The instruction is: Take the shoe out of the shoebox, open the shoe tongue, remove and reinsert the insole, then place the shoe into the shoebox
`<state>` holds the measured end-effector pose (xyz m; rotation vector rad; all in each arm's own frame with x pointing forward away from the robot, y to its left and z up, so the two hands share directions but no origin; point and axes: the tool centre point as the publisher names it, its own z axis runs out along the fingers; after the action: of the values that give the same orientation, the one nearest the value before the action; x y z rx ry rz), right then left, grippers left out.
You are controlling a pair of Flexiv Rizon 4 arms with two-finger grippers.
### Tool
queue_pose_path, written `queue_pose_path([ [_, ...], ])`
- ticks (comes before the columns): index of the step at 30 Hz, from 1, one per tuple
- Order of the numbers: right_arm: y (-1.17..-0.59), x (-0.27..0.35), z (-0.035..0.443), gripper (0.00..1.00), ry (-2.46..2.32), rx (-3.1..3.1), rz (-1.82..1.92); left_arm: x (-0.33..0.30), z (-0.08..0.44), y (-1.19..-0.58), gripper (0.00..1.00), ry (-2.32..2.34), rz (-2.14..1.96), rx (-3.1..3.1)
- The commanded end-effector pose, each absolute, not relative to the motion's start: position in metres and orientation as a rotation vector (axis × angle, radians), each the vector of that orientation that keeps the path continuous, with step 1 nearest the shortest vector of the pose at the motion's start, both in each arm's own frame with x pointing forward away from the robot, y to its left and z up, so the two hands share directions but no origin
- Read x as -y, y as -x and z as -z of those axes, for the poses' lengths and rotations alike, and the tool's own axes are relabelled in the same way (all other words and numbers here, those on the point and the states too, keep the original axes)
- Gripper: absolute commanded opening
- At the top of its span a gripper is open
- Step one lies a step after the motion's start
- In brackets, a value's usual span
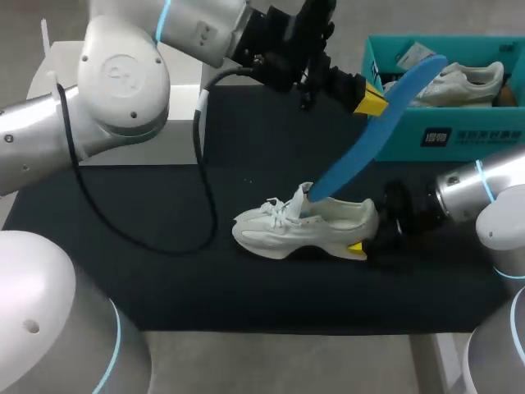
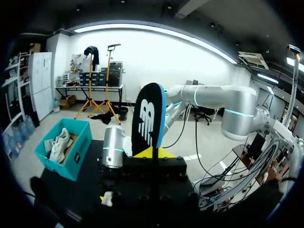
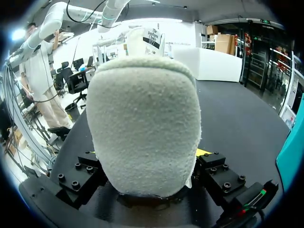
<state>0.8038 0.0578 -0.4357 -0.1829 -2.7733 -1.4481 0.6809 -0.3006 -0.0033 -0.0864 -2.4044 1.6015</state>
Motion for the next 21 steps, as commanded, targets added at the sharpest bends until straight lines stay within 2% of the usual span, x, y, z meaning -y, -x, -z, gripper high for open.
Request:
queue_pose_path([
  [1, -0.803, -0.06, 0.44, 0.0, 0.186, 2.777, 1.444, 0.244, -0.027, -0.657, 0.0, 0.077, -1.767, 1.86],
  [11, -0.803, -0.06, 0.44, 0.0, 0.186, 2.777, 1.444, 0.214, -0.069, -0.594, 0.0, 0.182, -1.849, 1.569],
  [21, -0.803, -0.06, 0.44, 0.0, 0.186, 2.777, 1.444, 0.205, -0.095, -0.579, 0.0, 0.217, -2.122, 1.317],
])
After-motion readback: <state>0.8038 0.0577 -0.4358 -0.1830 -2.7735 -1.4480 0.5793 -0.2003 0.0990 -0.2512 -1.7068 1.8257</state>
